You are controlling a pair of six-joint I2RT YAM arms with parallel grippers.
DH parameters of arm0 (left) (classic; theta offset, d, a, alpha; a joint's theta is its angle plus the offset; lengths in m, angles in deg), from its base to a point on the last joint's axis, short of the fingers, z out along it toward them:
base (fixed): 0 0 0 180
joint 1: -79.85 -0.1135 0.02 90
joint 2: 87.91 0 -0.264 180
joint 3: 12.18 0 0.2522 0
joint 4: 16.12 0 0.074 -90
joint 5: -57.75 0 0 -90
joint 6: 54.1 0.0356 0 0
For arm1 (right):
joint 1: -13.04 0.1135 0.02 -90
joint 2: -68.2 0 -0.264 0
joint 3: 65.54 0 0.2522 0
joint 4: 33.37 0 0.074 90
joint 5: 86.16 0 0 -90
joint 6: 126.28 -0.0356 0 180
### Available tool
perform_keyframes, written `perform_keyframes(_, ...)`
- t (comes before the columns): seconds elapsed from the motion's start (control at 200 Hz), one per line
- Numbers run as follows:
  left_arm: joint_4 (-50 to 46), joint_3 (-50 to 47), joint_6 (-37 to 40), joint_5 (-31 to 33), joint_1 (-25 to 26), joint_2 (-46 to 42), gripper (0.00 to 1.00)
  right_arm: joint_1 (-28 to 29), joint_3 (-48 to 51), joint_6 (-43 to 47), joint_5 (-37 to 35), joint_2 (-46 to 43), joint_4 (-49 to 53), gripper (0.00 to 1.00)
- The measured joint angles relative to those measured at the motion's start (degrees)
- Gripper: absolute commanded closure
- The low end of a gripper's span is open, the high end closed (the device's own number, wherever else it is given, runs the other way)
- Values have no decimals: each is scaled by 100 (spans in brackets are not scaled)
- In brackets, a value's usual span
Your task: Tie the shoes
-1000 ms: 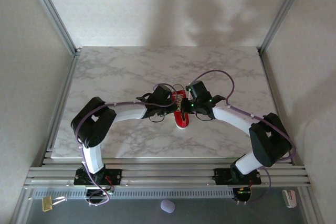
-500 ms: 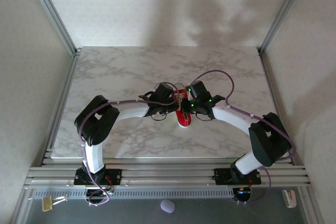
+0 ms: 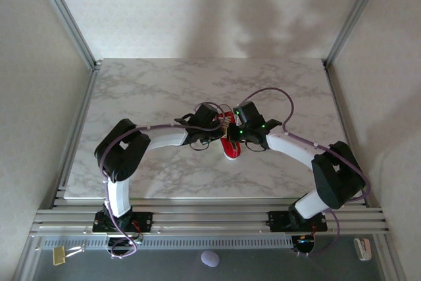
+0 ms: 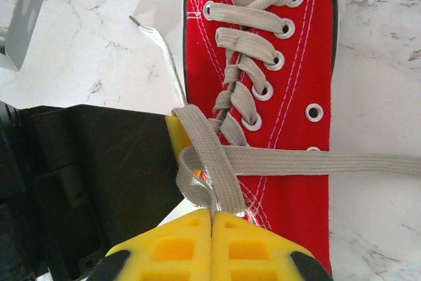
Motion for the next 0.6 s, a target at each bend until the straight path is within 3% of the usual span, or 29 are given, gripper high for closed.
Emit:
perform_keyframes(0.195,46,-33,20,79,-50,-256,100,0,2,-2,-149,-31,20,100)
perform_keyframes(0.601,1060,-868,90,-87,-122,-852,100,0,2,-7,-625,-83,278,100)
